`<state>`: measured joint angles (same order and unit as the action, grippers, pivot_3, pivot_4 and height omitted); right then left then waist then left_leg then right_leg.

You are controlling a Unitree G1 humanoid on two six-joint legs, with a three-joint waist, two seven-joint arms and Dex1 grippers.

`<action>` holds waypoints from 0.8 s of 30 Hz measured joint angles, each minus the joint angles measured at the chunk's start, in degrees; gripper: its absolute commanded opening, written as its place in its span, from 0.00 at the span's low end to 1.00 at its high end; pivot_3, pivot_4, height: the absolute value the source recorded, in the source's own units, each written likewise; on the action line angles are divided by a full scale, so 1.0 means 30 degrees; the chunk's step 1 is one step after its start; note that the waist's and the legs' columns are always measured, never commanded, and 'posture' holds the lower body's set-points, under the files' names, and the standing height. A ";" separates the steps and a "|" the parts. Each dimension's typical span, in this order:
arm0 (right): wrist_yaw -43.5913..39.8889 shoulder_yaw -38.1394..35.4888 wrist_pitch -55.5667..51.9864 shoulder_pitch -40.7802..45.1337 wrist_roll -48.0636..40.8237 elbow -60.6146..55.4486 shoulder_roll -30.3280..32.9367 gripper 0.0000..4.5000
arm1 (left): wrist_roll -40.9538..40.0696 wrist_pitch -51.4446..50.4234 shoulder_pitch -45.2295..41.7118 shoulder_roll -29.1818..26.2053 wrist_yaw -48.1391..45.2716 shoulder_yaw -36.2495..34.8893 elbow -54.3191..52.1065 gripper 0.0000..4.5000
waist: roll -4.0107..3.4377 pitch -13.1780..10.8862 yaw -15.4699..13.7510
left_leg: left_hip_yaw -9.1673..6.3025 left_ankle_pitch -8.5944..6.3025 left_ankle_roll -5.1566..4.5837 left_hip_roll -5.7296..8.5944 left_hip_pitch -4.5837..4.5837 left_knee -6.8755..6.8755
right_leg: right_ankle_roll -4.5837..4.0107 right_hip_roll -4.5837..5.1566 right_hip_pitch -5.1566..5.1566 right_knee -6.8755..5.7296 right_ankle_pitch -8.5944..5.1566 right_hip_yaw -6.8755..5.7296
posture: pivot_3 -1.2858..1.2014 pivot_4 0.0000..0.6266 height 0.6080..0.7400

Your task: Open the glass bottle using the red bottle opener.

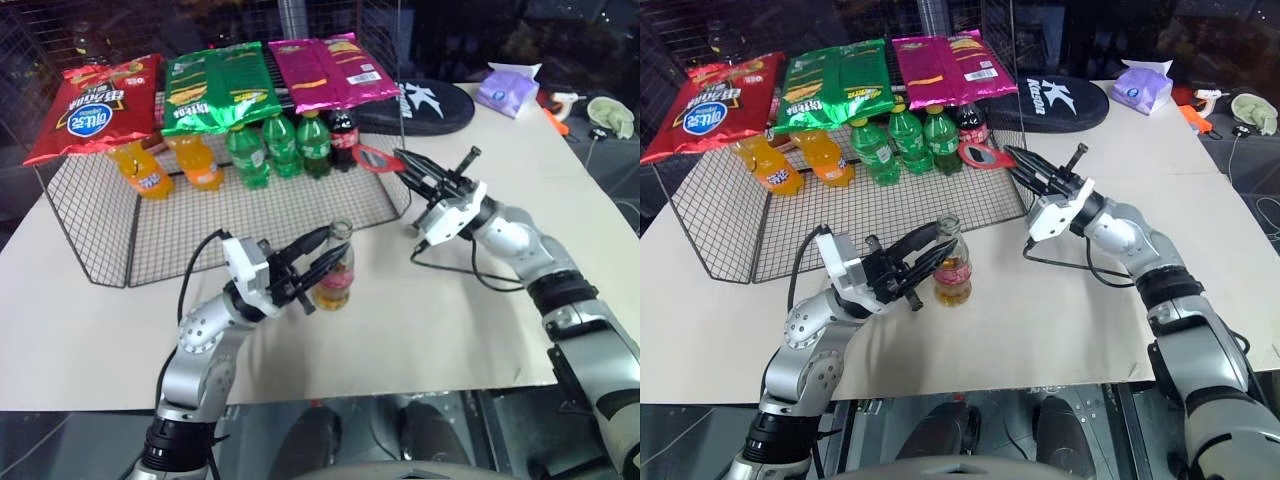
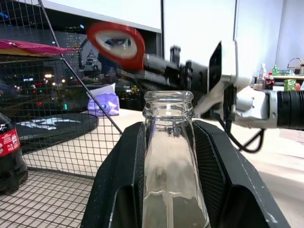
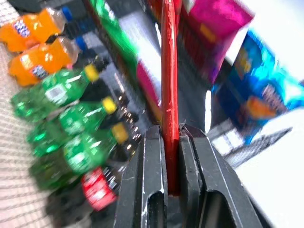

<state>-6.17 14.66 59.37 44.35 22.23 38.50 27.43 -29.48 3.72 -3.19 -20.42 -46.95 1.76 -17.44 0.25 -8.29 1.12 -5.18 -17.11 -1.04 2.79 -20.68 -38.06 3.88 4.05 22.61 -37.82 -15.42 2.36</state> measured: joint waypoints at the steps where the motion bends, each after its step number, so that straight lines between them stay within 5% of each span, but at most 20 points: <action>1: -0.0204 -0.0016 -0.0228 -0.0199 -0.0318 -0.0052 -0.0068 0.00 | 0.0003 0.0000 -0.0001 0.0000 0.0070 -0.0003 -0.0008 0.24 | -0.0001 0.0000 0.0002 | -0.0002 0.0000 0.0000 -0.0001 0.0001 0.0002 | 0.0000 0.0000 0.0001 -0.0001 0.0000 0.0000 | 0.52 0.24 1.00; 10: -0.2256 -0.0272 -0.3069 -0.3356 -0.3144 -0.2495 -0.1328 0.00 | -0.0144 -0.0689 -0.0052 0.0277 0.1607 -0.0341 -0.0359 0.24 | -0.0006 -0.0008 0.0097 | 0.0001 0.0000 0.0001 -0.0016 0.0006 0.0007 | 0.0002 -0.0009 0.0012 -0.0013 0.0001 0.0002 | 0.52 0.24 1.00; 16: -0.2543 -0.0497 -0.3926 -0.3982 -0.3167 -0.3474 -0.1760 0.00 | 0.0493 -0.1105 0.0875 -0.0261 0.1639 -0.0428 -0.0061 0.73 | 0.0000 -0.0069 0.0305 | 0.0001 0.0000 0.0001 -0.0010 -0.0034 0.0007 | 0.0003 -0.0006 0.0047 -0.0010 0.0001 0.0005 | 0.52 0.24 1.00; 24: -0.2812 -0.0685 -0.4389 -0.4353 -0.3155 -0.3694 -0.1988 0.00 | 0.0583 -0.1151 0.1920 -0.0722 0.1389 -0.0462 -0.0419 0.73 | 0.0030 -0.0206 0.0306 | -0.0004 -0.0001 0.0003 -0.0009 -0.0054 0.0042 | 0.0002 0.0004 0.0064 0.0025 0.0001 -0.0003 | 0.52 0.24 1.00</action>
<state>-14.61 12.61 46.20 31.29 12.77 27.42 21.46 -27.73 0.27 2.57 -22.59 -42.78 0.37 -18.70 0.34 -8.91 2.04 -5.19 -17.11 -1.03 2.77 -20.84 -37.93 3.88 4.06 22.81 -37.75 -15.42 2.35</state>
